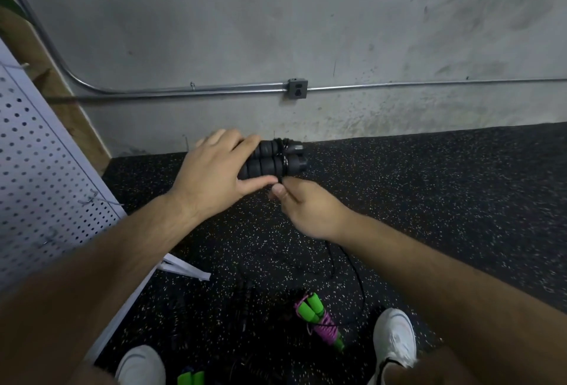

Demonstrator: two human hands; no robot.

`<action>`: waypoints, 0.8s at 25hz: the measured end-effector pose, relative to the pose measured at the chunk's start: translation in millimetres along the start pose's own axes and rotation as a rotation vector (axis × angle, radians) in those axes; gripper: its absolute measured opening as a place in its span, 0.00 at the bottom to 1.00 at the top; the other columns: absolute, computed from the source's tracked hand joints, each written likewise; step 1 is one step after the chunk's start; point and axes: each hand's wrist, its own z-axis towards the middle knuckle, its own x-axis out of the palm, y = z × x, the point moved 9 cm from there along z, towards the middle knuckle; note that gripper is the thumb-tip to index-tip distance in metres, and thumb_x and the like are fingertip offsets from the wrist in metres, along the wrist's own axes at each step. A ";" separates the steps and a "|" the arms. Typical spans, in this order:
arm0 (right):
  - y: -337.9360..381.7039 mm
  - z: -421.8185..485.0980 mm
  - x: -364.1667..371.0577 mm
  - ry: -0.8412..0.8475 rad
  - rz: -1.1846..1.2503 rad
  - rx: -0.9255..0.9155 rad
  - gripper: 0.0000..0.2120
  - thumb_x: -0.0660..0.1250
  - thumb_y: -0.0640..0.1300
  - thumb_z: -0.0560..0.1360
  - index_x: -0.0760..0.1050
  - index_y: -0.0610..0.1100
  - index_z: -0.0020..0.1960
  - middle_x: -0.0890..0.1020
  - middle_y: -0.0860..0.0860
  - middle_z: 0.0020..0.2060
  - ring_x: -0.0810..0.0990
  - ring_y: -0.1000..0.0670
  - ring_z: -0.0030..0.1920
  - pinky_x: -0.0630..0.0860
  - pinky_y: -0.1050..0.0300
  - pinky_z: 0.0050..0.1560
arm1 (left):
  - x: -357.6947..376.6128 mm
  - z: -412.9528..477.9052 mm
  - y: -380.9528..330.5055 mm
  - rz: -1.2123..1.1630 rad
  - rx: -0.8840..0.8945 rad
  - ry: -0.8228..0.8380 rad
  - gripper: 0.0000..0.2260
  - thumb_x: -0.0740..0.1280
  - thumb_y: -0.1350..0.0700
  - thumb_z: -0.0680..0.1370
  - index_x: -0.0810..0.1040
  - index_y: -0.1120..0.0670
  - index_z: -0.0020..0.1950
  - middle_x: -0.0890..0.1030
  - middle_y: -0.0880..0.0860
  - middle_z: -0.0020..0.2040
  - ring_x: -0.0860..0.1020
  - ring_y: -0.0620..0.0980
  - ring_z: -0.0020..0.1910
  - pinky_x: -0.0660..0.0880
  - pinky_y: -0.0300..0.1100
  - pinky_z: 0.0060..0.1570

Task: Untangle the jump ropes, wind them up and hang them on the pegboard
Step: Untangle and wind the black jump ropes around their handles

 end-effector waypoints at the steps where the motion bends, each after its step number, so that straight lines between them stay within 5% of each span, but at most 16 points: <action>1: 5.7 -3.6 -0.4 0.003 -0.032 -0.003 0.15 0.54 0.50 0.86 0.76 0.44 0.52 0.74 0.58 0.34 0.72 0.63 0.31 0.65 0.69 0.31 | 3.9 1.9 6.2 0.016 -0.018 0.025 0.36 0.59 0.27 0.74 0.75 0.54 0.67 0.78 0.53 0.52 0.76 0.55 0.52 0.75 0.53 0.51; 5: 19.2 -18.4 -6.9 0.100 0.002 0.065 0.17 0.55 0.52 0.85 0.79 0.46 0.49 0.78 0.50 0.33 0.74 0.53 0.30 0.71 0.53 0.31 | 15.8 4.8 16.0 0.057 -0.012 0.081 0.37 0.59 0.27 0.73 0.74 0.53 0.69 0.78 0.53 0.53 0.75 0.55 0.53 0.74 0.53 0.52; 8: 35.0 -31.6 -27.9 0.134 0.134 0.089 0.15 0.58 0.50 0.85 0.80 0.46 0.47 0.76 0.54 0.29 0.71 0.56 0.26 0.68 0.61 0.27 | 25.5 1.8 19.7 0.092 0.004 0.139 0.38 0.55 0.27 0.73 0.74 0.54 0.70 0.78 0.54 0.53 0.76 0.56 0.53 0.74 0.53 0.53; 14: 47.1 -28.3 -81.7 -0.211 -0.527 -0.154 0.13 0.59 0.53 0.84 0.79 0.48 0.53 0.79 0.56 0.36 0.75 0.54 0.35 0.70 0.56 0.34 | 40.1 -12.5 -7.0 0.077 0.175 0.210 0.39 0.56 0.26 0.72 0.75 0.54 0.69 0.78 0.52 0.53 0.76 0.53 0.52 0.74 0.50 0.50; 20: 25.0 -10.2 -103.5 -0.331 -0.527 -0.291 0.14 0.63 0.55 0.82 0.83 0.47 0.54 0.85 0.52 0.48 0.82 0.49 0.47 0.79 0.51 0.45 | 28.7 -22.6 -39.9 -0.164 0.269 0.255 0.37 0.57 0.24 0.74 0.73 0.50 0.71 0.74 0.46 0.54 0.71 0.47 0.52 0.75 0.50 0.56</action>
